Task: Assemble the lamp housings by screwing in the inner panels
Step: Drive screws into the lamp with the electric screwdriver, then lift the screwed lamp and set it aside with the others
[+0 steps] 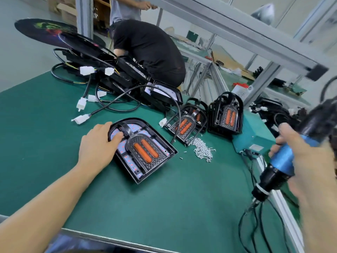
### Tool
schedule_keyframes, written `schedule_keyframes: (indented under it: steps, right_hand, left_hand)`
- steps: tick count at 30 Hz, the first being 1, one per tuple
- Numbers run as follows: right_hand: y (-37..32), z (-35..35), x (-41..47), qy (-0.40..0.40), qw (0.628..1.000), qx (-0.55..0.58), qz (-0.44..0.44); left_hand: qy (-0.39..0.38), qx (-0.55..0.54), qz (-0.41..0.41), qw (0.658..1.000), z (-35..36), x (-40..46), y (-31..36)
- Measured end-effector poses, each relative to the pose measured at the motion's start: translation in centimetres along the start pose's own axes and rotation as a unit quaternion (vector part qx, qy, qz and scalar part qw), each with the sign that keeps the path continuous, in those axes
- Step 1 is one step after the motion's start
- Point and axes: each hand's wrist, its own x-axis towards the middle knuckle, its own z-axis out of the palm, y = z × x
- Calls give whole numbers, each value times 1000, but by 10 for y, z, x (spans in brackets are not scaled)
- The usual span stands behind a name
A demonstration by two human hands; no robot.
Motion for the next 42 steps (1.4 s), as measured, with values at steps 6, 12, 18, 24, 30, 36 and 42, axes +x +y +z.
schedule_keyframes:
  steps: [6, 12, 18, 24, 30, 36, 42]
  right_hand:
    - [58, -1, 14, -48, 959, -228, 161]
    - [97, 10, 23, -86, 890, -384, 231]
    - [107, 22, 35, -146, 795, -556, 194]
    - [112, 26, 44, -139, 735, -643, 163]
    - [110, 25, 42, -132, 606, -777, 106]
    - [112, 23, 39, -126, 585, -797, 84]
    - [106, 27, 38, -124, 580, -802, 69]
  left_hand:
    - [-2, -4, 3, 1000, -2, -1, 0]
    - [3, -6, 4, 1000, -3, -2, 0]
    - [13, -14, 1, 1000, -1, -2, -1]
    - [25, -18, 5, 1000, 0, -2, -2]
    - [22, -18, 3, 1000, 0, -2, -2]
    - [17, -21, 4, 1000, 0, -3, -1]
    - [4, -13, -8, 1000, -2, -3, 0]
